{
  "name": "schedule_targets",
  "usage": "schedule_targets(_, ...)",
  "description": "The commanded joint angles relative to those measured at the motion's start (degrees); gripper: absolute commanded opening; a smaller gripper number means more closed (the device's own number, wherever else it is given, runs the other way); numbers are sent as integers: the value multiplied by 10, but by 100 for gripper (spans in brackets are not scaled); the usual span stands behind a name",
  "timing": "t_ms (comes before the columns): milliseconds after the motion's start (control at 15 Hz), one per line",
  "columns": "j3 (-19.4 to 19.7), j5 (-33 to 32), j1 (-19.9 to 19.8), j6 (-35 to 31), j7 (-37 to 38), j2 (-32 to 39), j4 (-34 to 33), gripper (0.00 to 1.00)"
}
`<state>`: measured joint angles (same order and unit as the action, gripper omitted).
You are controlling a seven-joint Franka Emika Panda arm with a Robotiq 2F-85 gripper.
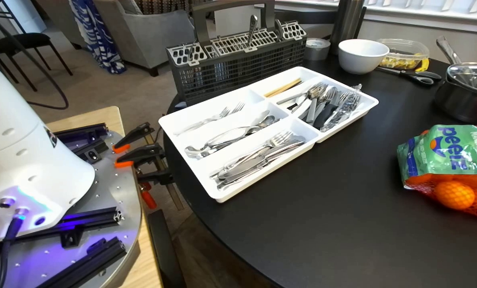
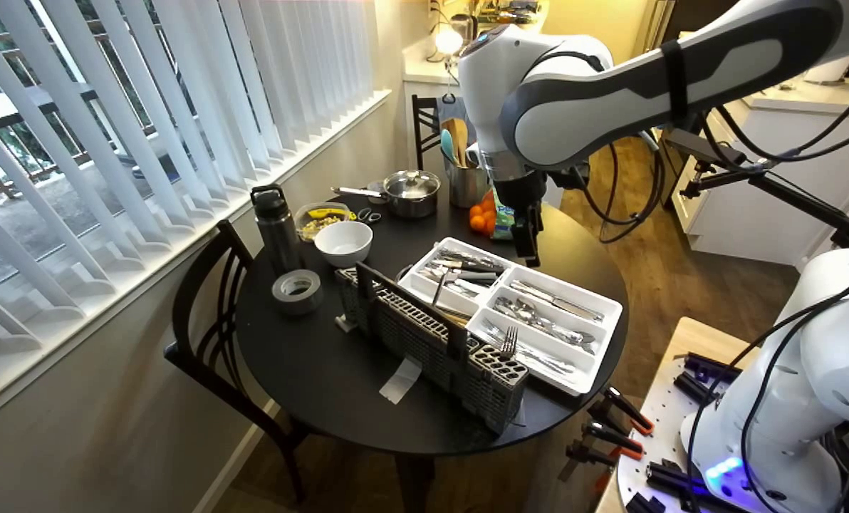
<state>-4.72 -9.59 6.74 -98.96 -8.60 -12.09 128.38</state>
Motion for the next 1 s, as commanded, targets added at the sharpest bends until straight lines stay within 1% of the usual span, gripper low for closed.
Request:
schedule_targets(0, 3, 25, 7, -16, -67, 13, -1, 100)
schedule_targets(400, 6, 45, 17, -84, -240, 50, 7, 100)
schedule_targets(467, 0, 37, 19, -90, -249, 55, 8, 100)
schedule_targets(533, -8, 12, 20, -105, -238, 51, 18, 100)
schedule_targets(600, -20, -37, 22, -136, -198, 38, 36, 100)
schedule_targets(933, -52, -157, 34, -222, -99, 2, 90, 100)
